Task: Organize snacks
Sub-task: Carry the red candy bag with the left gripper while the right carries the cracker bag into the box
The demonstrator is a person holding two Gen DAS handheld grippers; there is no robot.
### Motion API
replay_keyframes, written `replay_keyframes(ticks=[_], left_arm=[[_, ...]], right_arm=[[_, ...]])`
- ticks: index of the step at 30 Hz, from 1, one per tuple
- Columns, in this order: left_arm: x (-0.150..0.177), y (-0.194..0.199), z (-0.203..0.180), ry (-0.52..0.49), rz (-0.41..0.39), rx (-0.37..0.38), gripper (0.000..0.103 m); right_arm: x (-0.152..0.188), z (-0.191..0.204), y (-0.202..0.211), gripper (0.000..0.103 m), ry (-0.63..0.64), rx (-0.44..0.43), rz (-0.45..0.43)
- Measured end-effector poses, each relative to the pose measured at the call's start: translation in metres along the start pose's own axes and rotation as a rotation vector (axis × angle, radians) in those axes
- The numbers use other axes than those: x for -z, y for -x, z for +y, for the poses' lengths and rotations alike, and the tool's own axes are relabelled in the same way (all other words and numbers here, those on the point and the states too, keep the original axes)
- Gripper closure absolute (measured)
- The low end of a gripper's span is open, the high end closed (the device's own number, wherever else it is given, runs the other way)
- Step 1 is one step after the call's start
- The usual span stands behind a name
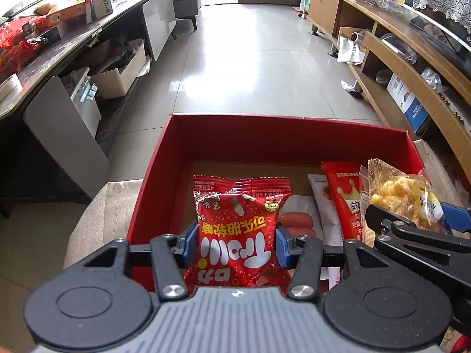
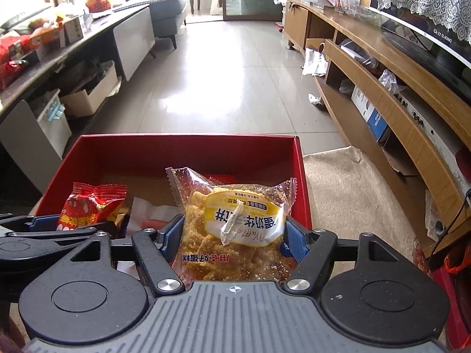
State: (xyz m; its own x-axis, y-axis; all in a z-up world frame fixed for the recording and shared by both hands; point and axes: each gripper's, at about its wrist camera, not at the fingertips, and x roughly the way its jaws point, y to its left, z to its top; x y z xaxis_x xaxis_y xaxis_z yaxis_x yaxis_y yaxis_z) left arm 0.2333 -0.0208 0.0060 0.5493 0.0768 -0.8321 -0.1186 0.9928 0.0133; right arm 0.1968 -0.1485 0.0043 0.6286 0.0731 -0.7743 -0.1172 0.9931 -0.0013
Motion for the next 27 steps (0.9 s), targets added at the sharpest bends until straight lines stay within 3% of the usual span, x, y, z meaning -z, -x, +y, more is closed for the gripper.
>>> replay_keyframes(ticks=[17, 27], left_arm=[[0.008, -0.018, -0.002, -0.029, 0.042, -0.056, 0.056], [0.009, -0.020, -0.002, -0.036, 0.046, -0.074, 0.054]], right_arm=[[0.004, 0.019, -0.012, 0.022, 0.136, 0.100, -0.024], [0.007, 0.022, -0.014, 0.020, 0.151, 0.114, -0.029]])
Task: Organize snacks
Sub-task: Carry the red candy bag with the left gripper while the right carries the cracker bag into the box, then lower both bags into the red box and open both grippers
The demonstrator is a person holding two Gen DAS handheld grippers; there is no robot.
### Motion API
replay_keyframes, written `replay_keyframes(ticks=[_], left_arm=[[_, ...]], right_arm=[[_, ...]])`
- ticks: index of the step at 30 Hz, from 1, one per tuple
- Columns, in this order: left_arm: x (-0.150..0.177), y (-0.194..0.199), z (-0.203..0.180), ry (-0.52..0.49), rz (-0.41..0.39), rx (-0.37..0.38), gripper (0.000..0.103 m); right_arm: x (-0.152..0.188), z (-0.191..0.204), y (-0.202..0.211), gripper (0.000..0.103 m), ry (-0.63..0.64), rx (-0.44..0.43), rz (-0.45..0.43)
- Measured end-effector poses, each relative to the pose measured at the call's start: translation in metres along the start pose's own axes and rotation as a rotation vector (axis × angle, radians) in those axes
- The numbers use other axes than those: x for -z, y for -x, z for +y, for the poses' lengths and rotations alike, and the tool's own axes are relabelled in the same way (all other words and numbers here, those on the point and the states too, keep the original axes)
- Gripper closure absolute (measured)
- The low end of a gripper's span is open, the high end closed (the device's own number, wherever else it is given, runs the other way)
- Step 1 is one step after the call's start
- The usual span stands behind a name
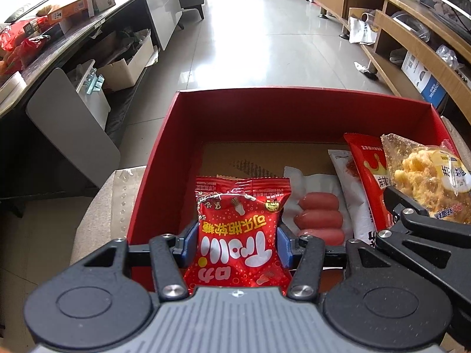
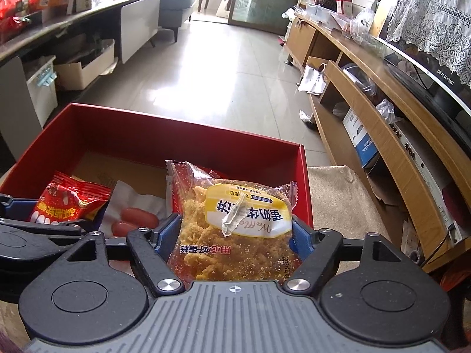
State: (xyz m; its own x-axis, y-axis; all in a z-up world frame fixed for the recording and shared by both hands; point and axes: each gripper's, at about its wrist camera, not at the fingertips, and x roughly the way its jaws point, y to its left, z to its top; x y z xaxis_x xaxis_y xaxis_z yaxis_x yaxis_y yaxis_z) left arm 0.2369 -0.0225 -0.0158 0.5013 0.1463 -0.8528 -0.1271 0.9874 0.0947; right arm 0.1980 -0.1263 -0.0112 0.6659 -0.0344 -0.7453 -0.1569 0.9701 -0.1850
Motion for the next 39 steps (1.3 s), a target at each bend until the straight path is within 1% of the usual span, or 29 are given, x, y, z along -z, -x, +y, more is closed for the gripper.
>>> replay_keyframes(ticks=[10, 15, 20, 26, 29, 33, 34, 39], left_arm=[[-0.001, 0.009, 0.004, 0.013, -0.013, -0.002, 0.052], [-0.003, 0.016, 0.011, 0.025, -0.032, -0.002, 0.049], [-0.004, 0.023, 0.019, 0.054, -0.039, 0.010, 0.048], [-0.004, 0.034, 0.025, 0.062, -0.058, 0.026, 0.044], [-0.002, 0.040, 0.025, 0.064, -0.062, 0.039, 0.042], [-0.002, 0.050, 0.027, 0.068, -0.076, 0.063, 0.038], [-0.002, 0.052, 0.027, 0.068, -0.080, 0.067, 0.038], [0.003, 0.064, 0.022, 0.055, -0.092, 0.094, 0.037]], right_arm=[[-0.002, -0.004, 0.005, 0.019, -0.034, -0.020, -0.006], [-0.005, -0.008, 0.009, 0.019, -0.058, -0.048, -0.011], [-0.008, -0.008, 0.017, 0.017, -0.064, -0.060, -0.028], [-0.013, -0.013, 0.030, 0.015, -0.079, -0.094, -0.065], [-0.014, -0.021, 0.035, 0.014, -0.117, -0.133, -0.070], [-0.016, -0.035, 0.040, 0.013, -0.189, -0.217, -0.074], [-0.016, -0.037, 0.042, 0.013, -0.198, -0.224, -0.077], [-0.013, -0.048, 0.052, 0.012, -0.198, -0.202, -0.083]])
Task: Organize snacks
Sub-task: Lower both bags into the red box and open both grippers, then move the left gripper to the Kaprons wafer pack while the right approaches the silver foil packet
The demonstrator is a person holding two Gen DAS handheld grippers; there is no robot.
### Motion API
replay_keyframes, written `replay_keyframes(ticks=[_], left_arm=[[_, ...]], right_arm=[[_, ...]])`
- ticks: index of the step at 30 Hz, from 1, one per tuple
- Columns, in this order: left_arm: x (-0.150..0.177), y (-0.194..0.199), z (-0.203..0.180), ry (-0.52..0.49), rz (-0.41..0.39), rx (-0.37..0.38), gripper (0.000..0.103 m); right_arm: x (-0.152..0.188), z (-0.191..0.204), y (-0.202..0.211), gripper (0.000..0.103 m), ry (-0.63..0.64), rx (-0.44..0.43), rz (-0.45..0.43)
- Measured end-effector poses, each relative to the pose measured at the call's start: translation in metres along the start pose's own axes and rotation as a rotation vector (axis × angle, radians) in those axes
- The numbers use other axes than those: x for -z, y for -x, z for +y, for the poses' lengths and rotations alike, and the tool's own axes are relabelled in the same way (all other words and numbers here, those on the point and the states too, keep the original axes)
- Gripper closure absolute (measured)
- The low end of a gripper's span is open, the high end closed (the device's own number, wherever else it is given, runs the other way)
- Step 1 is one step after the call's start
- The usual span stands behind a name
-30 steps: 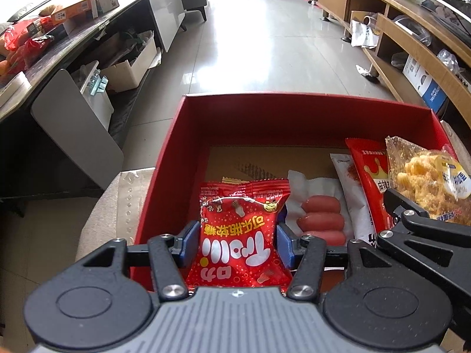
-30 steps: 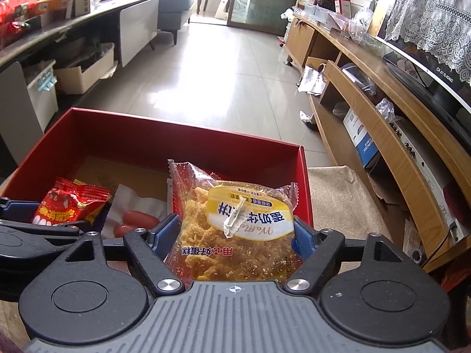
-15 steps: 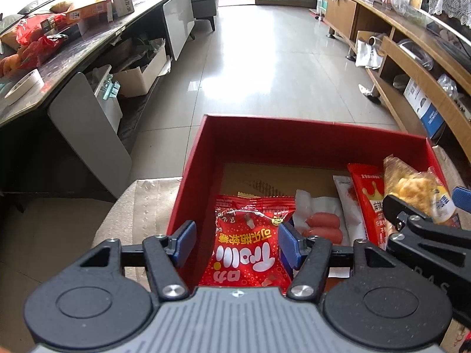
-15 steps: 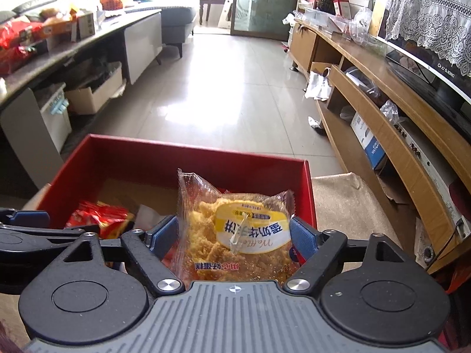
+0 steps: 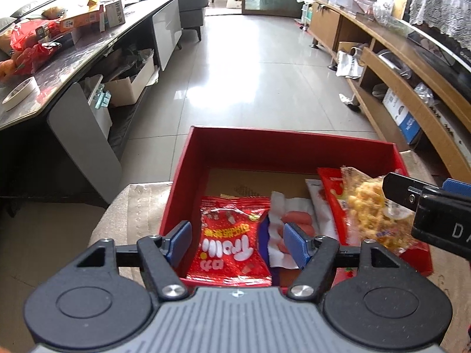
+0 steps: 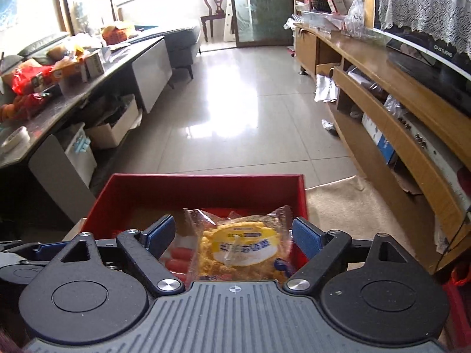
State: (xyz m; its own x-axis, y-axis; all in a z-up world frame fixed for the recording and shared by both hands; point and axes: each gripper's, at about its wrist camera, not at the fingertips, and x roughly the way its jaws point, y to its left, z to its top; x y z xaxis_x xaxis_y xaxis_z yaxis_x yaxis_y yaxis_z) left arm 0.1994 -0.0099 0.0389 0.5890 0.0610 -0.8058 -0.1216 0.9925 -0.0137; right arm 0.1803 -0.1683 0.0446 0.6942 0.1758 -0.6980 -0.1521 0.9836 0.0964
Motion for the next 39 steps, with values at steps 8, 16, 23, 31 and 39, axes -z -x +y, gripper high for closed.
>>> replay_keyframes(ticks=[8, 16, 23, 31, 39], left_arm=[[0.016, 0.021, -0.011, -0.018, 0.002, 0.055, 0.037], [0.039, 0.038, -0.015, -0.015, 0.016, 0.090, 0.036], [0.063, 0.051, -0.021, -0.043, 0.033, 0.120, 0.036], [0.085, 0.062, -0.032, -0.073, 0.045, 0.142, 0.036], [0.111, 0.068, -0.038, -0.109, 0.067, 0.148, 0.036]], right_arm=[[0.008, -0.005, 0.022, 0.012, 0.027, 0.045, 0.014], [0.020, 0.003, 0.049, 0.011, 0.110, 0.079, 0.023], [0.041, -0.005, 0.064, 0.010, 0.138, 0.106, 0.054], [0.061, -0.014, 0.078, 0.010, 0.140, 0.132, 0.073], [0.084, -0.023, 0.088, 0.010, 0.135, 0.147, 0.103]])
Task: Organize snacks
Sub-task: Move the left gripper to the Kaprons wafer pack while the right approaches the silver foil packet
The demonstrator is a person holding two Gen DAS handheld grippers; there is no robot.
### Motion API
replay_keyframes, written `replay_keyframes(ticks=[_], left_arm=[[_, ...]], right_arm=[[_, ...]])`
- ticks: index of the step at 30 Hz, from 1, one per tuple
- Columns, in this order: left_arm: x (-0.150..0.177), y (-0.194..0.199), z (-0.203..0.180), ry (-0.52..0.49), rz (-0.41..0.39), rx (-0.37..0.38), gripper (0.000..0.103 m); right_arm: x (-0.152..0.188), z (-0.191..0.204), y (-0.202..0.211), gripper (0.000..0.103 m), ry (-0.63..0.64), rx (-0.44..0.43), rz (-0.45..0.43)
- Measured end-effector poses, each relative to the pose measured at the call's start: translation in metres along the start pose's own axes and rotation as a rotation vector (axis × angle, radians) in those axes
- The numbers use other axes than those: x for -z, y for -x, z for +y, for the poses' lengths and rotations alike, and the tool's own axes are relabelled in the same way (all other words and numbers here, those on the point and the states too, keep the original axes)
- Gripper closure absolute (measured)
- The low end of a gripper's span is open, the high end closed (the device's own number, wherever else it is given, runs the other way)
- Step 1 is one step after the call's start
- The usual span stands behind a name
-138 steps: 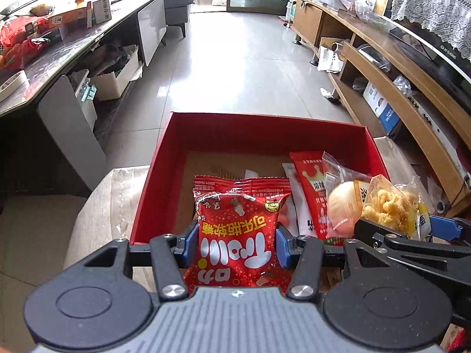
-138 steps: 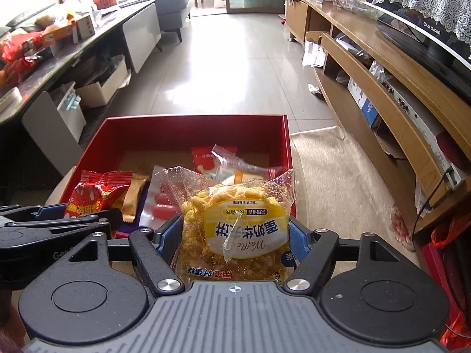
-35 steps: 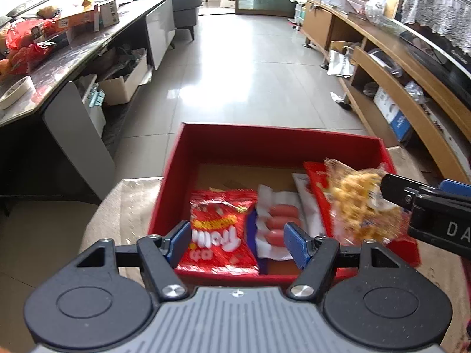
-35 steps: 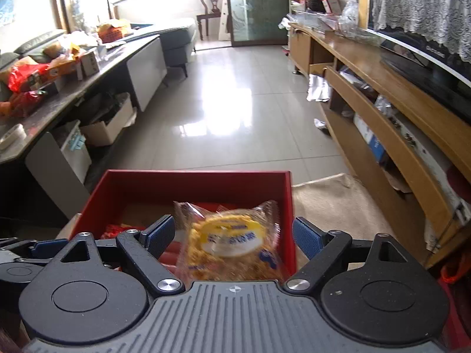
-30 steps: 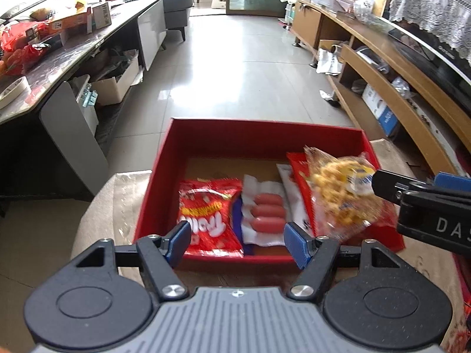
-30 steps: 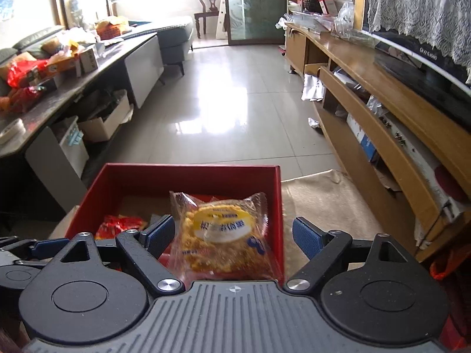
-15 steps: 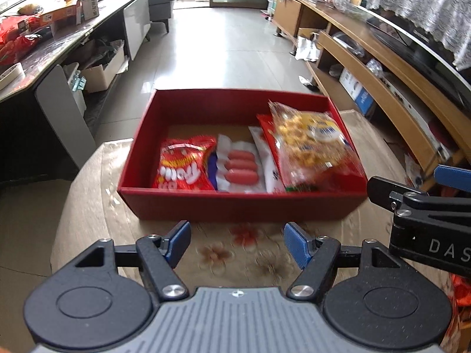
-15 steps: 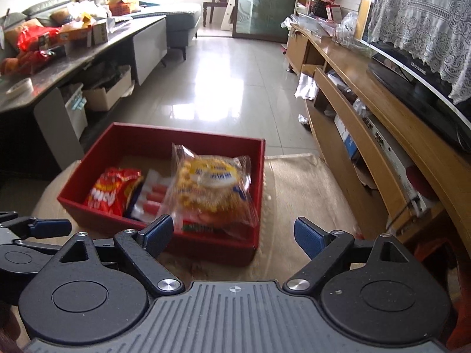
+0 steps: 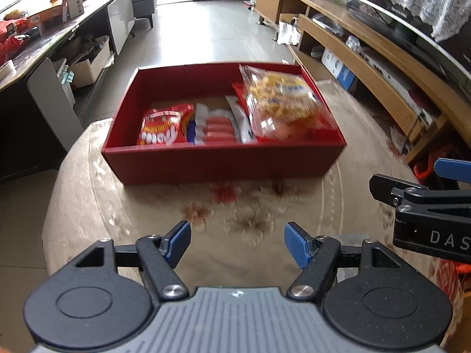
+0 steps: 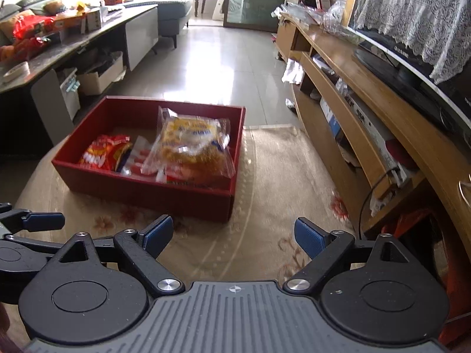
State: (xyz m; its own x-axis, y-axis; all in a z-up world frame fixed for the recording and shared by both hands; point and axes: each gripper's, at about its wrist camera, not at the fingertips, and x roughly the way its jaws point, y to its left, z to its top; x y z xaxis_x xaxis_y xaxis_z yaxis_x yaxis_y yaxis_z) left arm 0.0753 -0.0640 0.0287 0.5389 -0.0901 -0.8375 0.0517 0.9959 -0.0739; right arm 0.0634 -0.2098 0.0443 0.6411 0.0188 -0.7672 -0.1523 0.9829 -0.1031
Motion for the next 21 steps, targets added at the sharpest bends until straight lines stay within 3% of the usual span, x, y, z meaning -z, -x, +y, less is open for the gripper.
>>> replay_keyframes(ticks=[7, 15, 21], left_arm=[[0.039, 0.004, -0.010, -0.066, 0.055, 0.013, 0.036], [0.098, 0.016, -0.027, -0.127, 0.172, 0.100, 0.036], [0.129, 0.026, -0.048, -0.282, 0.219, 0.181, 0.035]], right_arm=[[0.036, -0.014, -0.001, 0.010, -0.019, 0.014, 0.086], [0.060, -0.022, 0.005, 0.010, -0.036, 0.009, 0.139], [0.066, -0.024, 0.013, 0.010, -0.030, -0.034, 0.131]])
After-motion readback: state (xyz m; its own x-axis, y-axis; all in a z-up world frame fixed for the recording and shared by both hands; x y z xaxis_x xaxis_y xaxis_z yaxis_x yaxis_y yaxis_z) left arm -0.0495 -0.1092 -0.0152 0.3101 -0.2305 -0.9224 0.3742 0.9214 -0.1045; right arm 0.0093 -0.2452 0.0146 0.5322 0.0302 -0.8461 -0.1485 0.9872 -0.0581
